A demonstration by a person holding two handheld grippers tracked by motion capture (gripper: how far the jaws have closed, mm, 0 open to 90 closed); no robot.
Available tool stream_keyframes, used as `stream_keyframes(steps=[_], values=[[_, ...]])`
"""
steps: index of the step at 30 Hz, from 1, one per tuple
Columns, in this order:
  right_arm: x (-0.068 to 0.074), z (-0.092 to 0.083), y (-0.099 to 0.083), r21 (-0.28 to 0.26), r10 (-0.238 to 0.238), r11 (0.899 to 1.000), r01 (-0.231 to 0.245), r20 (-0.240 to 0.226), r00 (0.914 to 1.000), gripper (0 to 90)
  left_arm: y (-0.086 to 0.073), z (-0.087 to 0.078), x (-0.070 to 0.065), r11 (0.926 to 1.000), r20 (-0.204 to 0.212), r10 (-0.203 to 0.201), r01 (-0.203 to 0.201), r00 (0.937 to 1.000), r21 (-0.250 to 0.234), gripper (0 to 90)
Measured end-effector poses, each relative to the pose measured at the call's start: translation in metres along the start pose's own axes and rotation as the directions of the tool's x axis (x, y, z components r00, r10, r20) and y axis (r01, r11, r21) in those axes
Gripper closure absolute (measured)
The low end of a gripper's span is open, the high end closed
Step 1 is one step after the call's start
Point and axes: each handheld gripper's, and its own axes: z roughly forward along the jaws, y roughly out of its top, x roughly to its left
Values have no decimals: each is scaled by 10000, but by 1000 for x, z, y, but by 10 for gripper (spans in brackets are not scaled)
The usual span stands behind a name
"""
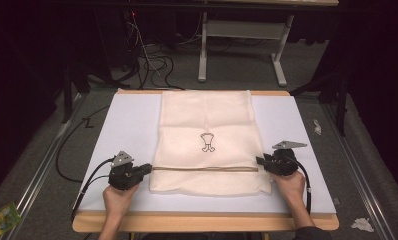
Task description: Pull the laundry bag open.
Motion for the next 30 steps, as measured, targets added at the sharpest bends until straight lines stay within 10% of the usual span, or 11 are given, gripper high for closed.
stream_keyframes(steps=[16, 30], values=[[-3, -35, -3, -1453, 91, 9894, -7, 570, 9983, 565, 7, -17, -1, 9948, -804, -20, -62, 9968, -1020, 569], [-21, -64, -9, -2437, 711, 9683, -545, 598, 9957, 567, 9, -41, 12, 9849, -1280, -391, 166, 9910, -1723, 523]])
